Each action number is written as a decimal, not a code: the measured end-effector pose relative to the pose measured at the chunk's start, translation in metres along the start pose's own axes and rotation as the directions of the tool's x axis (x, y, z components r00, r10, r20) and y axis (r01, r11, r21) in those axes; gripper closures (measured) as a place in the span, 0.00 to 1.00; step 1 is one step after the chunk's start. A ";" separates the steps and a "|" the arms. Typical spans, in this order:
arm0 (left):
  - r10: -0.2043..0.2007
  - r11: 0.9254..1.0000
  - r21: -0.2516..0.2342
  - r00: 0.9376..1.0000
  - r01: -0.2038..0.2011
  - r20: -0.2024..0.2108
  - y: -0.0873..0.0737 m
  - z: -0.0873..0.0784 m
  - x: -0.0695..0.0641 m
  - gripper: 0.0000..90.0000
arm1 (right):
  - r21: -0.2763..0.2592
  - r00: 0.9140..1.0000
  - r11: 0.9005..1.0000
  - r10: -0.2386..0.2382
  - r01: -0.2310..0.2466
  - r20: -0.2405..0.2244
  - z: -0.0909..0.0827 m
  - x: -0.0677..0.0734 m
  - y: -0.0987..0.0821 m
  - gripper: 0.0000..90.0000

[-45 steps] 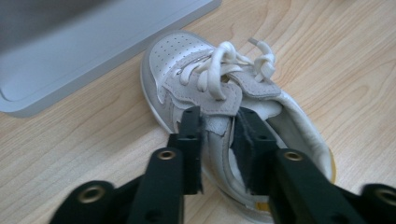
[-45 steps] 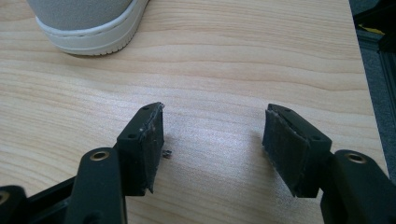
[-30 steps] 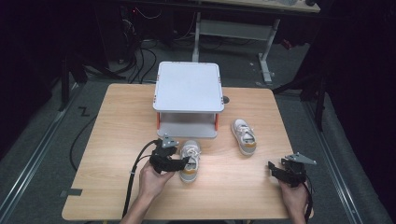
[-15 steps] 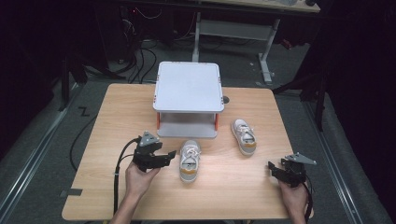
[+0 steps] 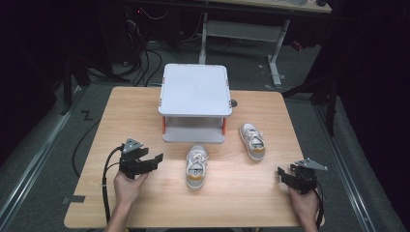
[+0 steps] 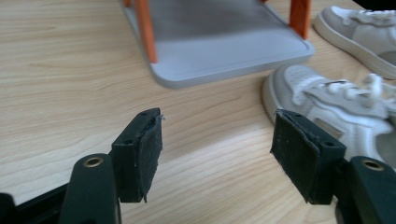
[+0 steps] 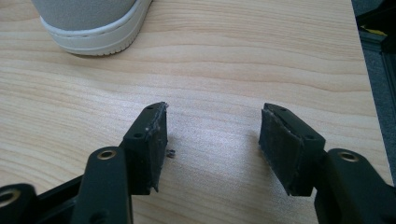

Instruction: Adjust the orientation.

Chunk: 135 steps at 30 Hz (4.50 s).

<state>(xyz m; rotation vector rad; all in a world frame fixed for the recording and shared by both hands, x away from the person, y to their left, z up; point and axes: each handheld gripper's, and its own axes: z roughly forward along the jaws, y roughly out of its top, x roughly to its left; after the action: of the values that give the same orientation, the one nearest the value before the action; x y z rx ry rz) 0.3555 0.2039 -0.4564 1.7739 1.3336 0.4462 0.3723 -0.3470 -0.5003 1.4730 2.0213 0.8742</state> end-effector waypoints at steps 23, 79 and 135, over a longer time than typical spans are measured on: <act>-0.024 0.999 0.034 0.982 0.031 -0.188 -0.021 0.017 0.032 0.39 | -0.047 0.996 0.998 0.031 -0.035 -0.083 -0.006 0.000 0.002 0.66; 0.034 0.997 0.079 0.964 -0.014 -0.264 -0.035 0.027 0.033 0.38 | 0.143 0.950 0.956 -0.221 0.256 -0.220 0.053 0.081 0.119 0.89; 0.027 0.997 0.074 0.964 -0.008 -0.265 -0.035 0.027 0.034 0.37 | 0.049 0.871 0.925 -0.335 0.376 -0.360 0.007 0.186 0.091 0.90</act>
<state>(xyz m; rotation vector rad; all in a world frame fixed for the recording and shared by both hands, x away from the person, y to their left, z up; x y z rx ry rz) 0.3656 0.2258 -0.5069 1.8344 1.5367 0.6726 0.3802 -0.1489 -0.4406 0.9938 2.5390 0.9133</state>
